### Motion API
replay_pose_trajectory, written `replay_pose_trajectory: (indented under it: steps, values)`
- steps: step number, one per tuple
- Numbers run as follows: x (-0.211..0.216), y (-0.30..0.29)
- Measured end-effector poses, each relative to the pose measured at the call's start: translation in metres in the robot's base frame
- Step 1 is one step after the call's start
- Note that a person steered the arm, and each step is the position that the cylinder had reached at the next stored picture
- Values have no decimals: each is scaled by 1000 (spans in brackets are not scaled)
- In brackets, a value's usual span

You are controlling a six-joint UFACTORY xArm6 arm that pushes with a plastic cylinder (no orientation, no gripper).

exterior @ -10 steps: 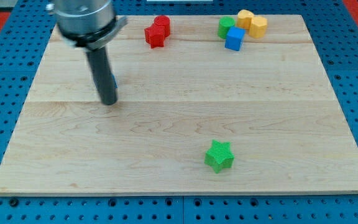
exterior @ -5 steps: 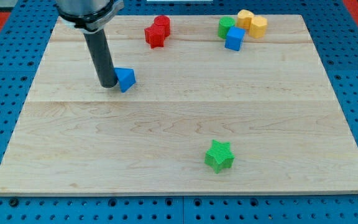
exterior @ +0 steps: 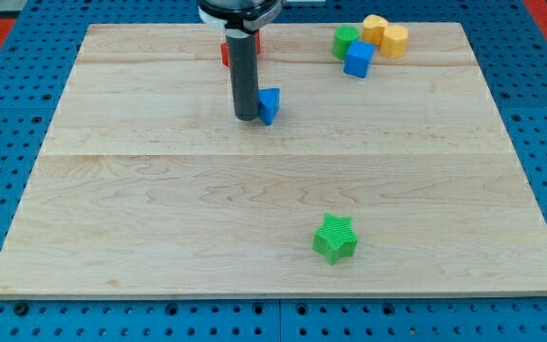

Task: Move blue triangle into blue cube

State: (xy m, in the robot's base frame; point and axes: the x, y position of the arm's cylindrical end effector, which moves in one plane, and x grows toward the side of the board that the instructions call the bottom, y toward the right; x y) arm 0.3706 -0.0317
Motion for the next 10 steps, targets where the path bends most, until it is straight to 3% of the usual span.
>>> replay_pose_trajectory:
  steps: [6, 8, 9, 10]
  values:
    - [-29, 113]
    - [-32, 139]
    - [-55, 139]
    - [-43, 139]
